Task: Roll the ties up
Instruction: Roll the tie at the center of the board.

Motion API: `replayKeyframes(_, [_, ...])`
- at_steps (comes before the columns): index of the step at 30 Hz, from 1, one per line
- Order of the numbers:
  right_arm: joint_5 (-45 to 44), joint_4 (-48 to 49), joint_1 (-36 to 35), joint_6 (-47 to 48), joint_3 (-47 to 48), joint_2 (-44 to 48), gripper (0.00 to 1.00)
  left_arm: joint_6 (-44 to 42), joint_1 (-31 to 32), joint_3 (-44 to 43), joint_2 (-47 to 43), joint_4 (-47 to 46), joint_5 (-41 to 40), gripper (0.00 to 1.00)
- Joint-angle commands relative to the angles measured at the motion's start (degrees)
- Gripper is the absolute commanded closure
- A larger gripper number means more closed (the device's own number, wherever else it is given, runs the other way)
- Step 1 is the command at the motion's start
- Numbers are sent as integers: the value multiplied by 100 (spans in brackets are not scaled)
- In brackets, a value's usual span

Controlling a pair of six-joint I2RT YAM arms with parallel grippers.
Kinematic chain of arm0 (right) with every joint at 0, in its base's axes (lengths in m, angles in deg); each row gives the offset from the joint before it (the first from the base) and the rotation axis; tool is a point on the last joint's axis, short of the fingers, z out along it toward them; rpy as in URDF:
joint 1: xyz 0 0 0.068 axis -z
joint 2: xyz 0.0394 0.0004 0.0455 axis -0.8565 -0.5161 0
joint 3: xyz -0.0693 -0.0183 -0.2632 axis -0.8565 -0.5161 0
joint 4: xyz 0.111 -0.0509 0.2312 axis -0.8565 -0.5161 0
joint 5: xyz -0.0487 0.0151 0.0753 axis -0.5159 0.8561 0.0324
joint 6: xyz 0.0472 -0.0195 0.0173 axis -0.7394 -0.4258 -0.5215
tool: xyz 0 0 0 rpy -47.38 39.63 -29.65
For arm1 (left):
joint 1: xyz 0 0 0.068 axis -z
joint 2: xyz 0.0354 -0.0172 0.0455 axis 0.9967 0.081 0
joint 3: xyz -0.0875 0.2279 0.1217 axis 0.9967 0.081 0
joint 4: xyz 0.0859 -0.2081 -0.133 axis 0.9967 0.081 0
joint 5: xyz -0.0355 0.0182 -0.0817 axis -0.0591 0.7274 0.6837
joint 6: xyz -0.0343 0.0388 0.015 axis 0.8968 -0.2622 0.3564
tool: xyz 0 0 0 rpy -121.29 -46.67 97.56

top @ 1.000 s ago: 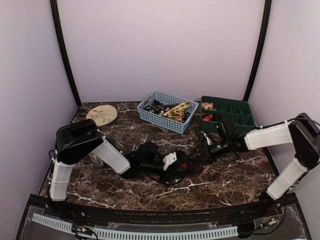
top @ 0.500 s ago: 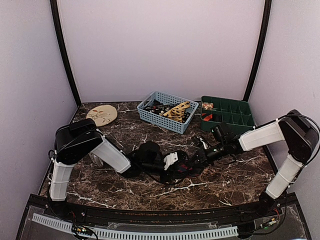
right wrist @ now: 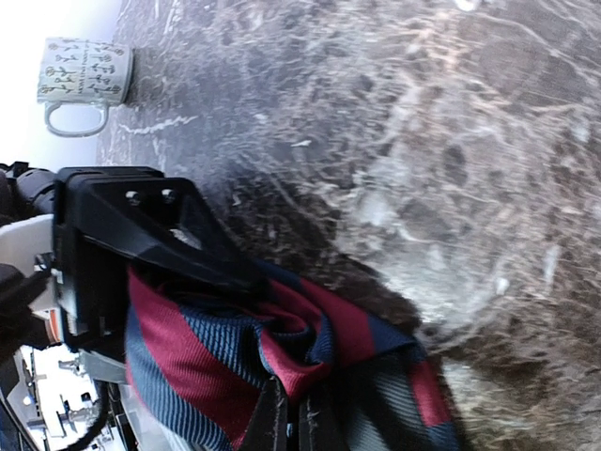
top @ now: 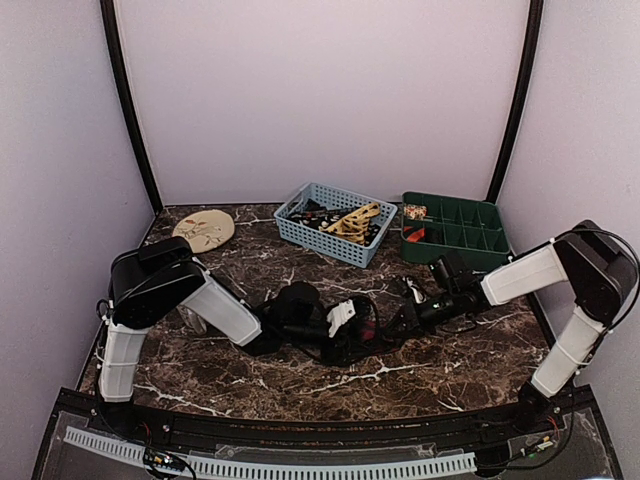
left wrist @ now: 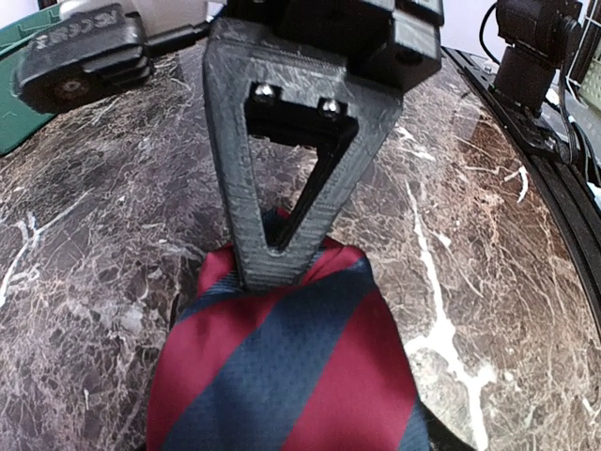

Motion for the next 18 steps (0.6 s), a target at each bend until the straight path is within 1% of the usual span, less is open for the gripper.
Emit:
replayKeyframes(1, [-657, -353, 58, 171, -266, -270, 100, 331, -14, -23, -45, -124, 87, 42])
replayKeyframes(8, [-543, -252, 59, 149, -254, -303, 100, 755, -15, -378, 270, -396, 337, 44])
replayKeyframes(11, [-502, -259, 58, 149, -247, -279, 100, 796, -16, -483, 402, -339, 412, 46])
replayKeyframes(12, [-482, -267, 62, 149, -239, -257, 100, 762, -15, -496, 435, -254, 404, 48])
replayKeyframes(13, [-456, -282, 60, 149, -231, -235, 100, 705, -15, -477, 436, -160, 403, 54])
replayKeyframes(15, [-349, -332, 77, 151, -203, -167, 100, 458, -15, -383, 413, 126, 392, 68])
replayKeyframes(16, [-265, -358, 113, 119, -188, -124, 97, 315, -8, -310, 371, 282, 331, 75])
replayKeyframes(18, [-71, -403, 241, 30, -213, 79, 81, -26, 1, -137, 269, 608, 195, 82])
